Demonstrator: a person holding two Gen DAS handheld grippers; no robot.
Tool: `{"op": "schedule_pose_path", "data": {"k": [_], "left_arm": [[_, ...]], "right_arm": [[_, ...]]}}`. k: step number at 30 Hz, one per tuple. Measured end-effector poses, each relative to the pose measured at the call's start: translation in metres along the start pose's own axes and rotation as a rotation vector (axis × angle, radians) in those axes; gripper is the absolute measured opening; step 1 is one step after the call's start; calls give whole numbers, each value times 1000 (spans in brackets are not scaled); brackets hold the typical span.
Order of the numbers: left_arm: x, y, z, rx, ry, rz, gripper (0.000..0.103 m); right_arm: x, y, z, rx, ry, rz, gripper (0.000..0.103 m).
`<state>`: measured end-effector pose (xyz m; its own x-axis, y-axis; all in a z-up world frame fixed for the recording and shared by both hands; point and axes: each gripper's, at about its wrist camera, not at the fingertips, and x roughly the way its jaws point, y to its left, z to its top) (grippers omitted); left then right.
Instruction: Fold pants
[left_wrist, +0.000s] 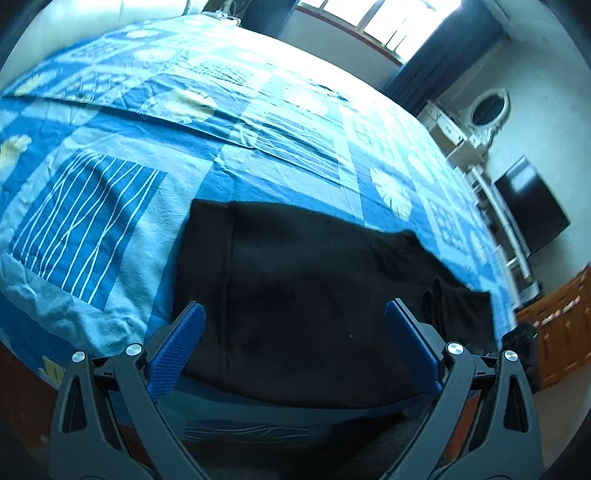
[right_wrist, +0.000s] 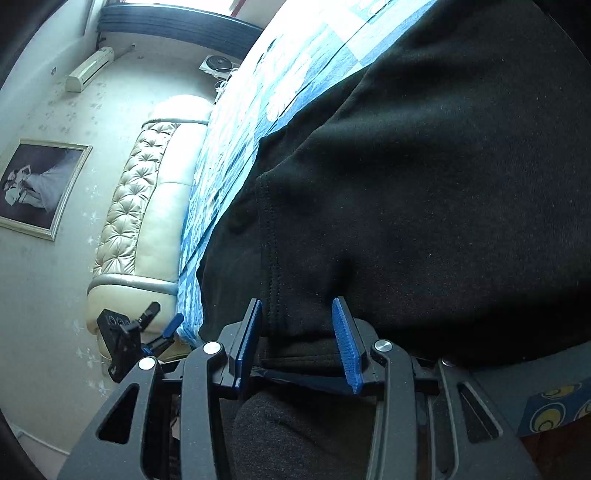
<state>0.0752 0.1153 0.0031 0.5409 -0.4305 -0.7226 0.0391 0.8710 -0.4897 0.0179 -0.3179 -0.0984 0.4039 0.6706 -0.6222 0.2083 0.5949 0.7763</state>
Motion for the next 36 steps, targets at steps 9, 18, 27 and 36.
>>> {"op": "schedule_pose_path", "data": {"k": [9, 18, 27, 36], "left_arm": [[17, 68, 54, -107, -34, -153, 98], [83, 83, 51, -86, 119, -263, 97], [64, 83, 1, -120, 158, -536, 79], [86, 58, 6, -160, 220, -309, 17]], "right_arm": [[3, 0, -5, -10, -13, 16, 52], [5, 1, -6, 22, -31, 36, 59], [5, 4, -7, 9, -40, 40, 66], [5, 3, -6, 8, -43, 42, 67]]}}
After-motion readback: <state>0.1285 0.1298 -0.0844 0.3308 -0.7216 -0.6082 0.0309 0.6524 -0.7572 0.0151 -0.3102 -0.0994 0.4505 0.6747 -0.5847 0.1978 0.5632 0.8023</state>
